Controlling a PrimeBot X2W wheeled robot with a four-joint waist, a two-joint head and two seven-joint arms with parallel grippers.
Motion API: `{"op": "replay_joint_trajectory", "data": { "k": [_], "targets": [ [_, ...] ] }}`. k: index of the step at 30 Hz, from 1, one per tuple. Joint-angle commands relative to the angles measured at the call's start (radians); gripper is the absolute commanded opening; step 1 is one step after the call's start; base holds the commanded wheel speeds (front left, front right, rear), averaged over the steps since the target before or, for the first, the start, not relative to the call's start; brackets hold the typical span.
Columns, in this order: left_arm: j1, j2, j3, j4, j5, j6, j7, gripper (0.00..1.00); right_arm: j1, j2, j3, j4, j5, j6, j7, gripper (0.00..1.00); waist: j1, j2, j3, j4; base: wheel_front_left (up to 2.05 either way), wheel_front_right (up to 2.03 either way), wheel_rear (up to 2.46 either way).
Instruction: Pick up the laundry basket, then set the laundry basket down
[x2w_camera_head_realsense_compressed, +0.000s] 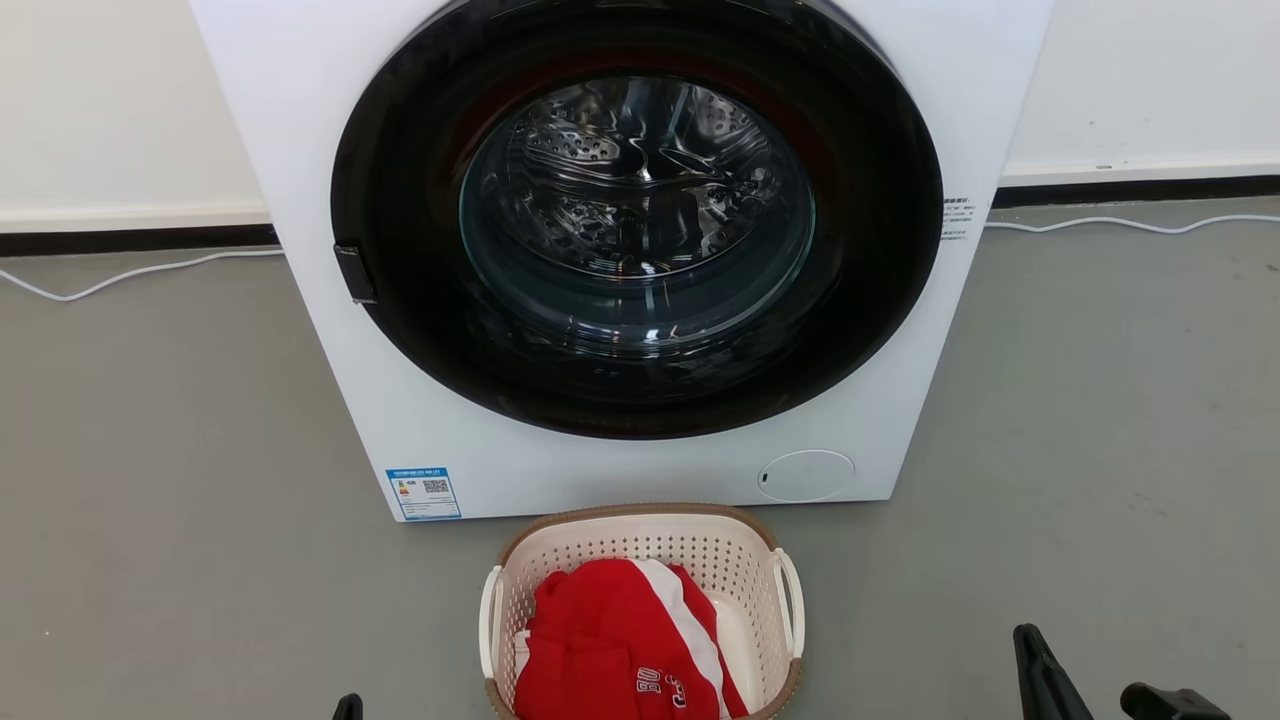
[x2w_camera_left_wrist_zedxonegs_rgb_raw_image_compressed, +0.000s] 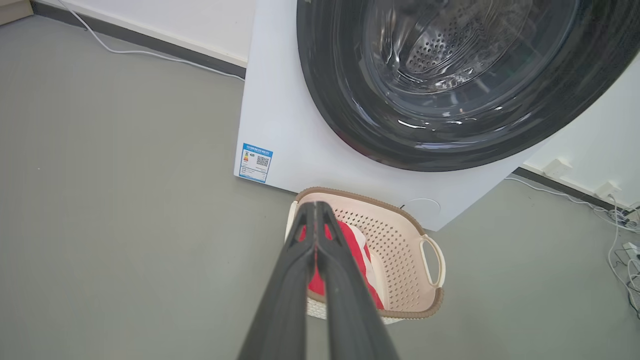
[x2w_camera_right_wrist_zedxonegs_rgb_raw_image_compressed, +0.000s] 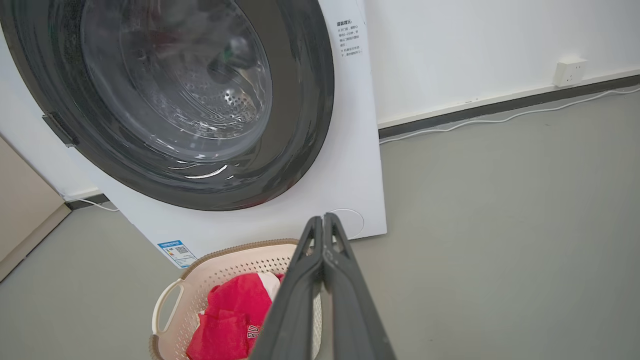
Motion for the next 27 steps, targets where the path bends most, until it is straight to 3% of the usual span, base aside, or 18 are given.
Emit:
{"op": "replay_joint_trajectory", "data": {
  "k": [1, 27],
  "targets": [
    [-0.049, 0.011, 0.007, -0.027, -0.034, -0.001, 0.005, 0.00, -0.040, -0.007, -0.002, -0.029, 0.039, 0.000, 0.013, 0.00, -0.0002, -0.0001, 0.001, 0.000, 0.00, 0.00, 0.00],
    [-0.102, 0.010, 0.017, -0.042, -0.310, -0.002, 0.077, 0.00, -0.083, -0.010, -0.005, -0.044, 0.356, 0.001, 0.085, 0.00, -0.0002, -0.0001, 0.013, -0.001, 0.00, 0.00, 0.00]
  ]
}}
